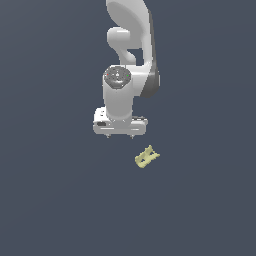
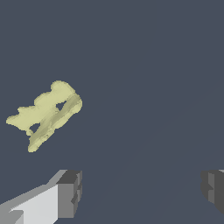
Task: Pick up the object and move it to a goal position.
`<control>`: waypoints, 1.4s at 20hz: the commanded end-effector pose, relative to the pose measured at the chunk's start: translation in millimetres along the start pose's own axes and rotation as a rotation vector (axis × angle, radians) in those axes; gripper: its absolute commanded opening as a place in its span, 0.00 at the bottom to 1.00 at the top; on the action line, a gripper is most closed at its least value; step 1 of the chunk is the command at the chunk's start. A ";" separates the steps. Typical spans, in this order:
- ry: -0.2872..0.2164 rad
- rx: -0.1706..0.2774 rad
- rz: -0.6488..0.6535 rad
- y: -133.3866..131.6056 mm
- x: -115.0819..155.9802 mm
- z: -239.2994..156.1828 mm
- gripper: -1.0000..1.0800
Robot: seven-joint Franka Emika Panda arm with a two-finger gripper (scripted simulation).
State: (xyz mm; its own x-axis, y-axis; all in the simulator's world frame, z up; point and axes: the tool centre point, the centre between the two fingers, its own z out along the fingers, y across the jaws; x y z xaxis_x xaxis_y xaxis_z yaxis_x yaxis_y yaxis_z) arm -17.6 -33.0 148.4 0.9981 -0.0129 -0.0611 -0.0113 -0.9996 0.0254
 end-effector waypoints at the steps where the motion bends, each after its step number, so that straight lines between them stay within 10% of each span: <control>1: 0.000 0.000 0.000 0.0 0.0 0.0 0.96; 28: 0.024 0.033 0.156 -30.8 16.5 9.9 0.96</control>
State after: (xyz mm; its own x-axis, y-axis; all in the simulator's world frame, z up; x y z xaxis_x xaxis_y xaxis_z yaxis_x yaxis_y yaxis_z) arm -2.2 -6.0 139.2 0.9894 -0.1411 -0.0357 -0.1411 -0.9900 -0.0001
